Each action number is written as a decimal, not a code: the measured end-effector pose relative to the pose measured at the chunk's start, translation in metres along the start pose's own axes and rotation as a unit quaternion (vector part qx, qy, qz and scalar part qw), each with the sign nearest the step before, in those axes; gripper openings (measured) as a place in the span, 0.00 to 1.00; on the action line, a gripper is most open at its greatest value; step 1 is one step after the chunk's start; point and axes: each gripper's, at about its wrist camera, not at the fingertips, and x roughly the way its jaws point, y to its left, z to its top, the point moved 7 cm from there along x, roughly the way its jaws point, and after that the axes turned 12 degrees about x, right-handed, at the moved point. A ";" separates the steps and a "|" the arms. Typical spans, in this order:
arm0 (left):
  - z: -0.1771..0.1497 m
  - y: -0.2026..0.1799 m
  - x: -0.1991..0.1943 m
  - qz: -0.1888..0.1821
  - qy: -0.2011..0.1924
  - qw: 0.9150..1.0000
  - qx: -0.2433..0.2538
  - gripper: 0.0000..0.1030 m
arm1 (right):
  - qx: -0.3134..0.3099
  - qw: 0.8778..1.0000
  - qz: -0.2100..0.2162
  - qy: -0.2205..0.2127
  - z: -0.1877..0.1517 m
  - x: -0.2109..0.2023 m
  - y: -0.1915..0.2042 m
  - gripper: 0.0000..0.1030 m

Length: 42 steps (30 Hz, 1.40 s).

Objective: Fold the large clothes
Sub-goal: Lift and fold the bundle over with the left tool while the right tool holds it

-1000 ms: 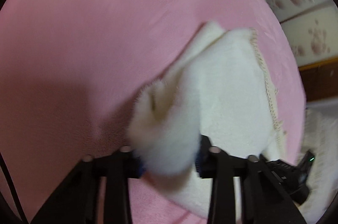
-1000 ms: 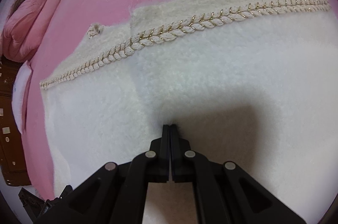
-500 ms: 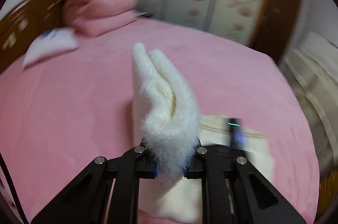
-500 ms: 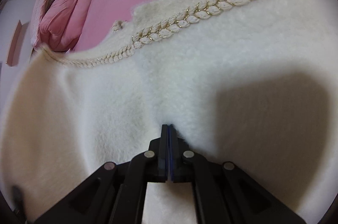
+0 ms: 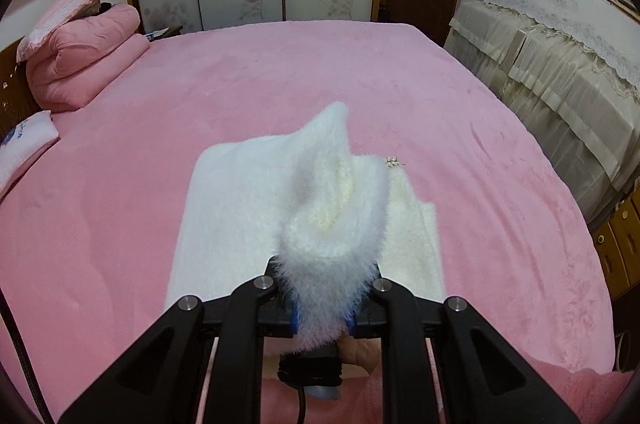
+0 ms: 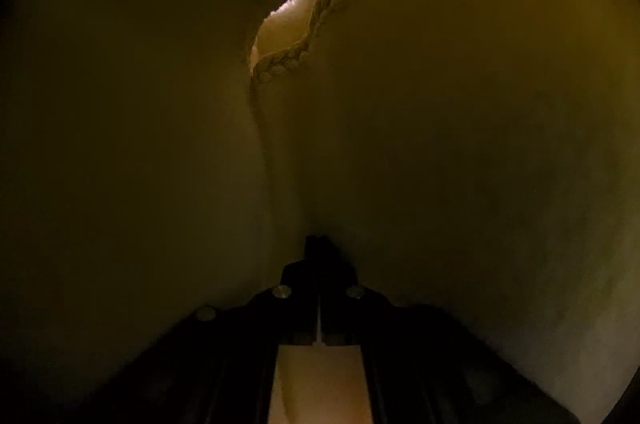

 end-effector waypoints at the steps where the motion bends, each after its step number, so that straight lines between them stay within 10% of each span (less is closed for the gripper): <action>1: 0.002 0.003 -0.002 -0.005 0.002 1.000 -0.004 0.13 | 0.001 1.000 -0.001 -0.001 0.000 0.000 0.000 0.00; 7: 0.021 -0.029 -0.006 -0.002 -0.022 1.000 0.019 0.13 | -0.036 0.998 -0.058 0.008 0.013 -0.016 0.013 0.00; 12: 0.019 -0.049 -0.001 -0.030 -0.030 0.999 0.009 0.13 | -0.090 0.983 -0.117 -0.107 0.070 -0.097 0.031 0.00; 22: -0.011 -0.116 0.052 -0.085 -0.015 0.996 0.003 0.13 | -0.080 0.960 -0.136 -0.232 0.117 -0.237 0.013 0.00; 29: -0.053 -0.136 0.091 -0.111 0.044 0.993 0.005 0.14 | -0.056 0.970 -0.088 -0.221 0.106 -0.256 -0.020 0.00; 35: -0.098 -0.152 0.119 -0.165 0.118 0.978 0.055 0.30 | -0.063 0.981 -0.075 -0.165 0.064 -0.262 -0.047 0.00; 42: -0.101 -0.144 0.074 -0.190 0.137 0.966 0.108 0.79 | -0.048 0.991 -0.064 -0.111 -0.003 -0.246 -0.061 0.09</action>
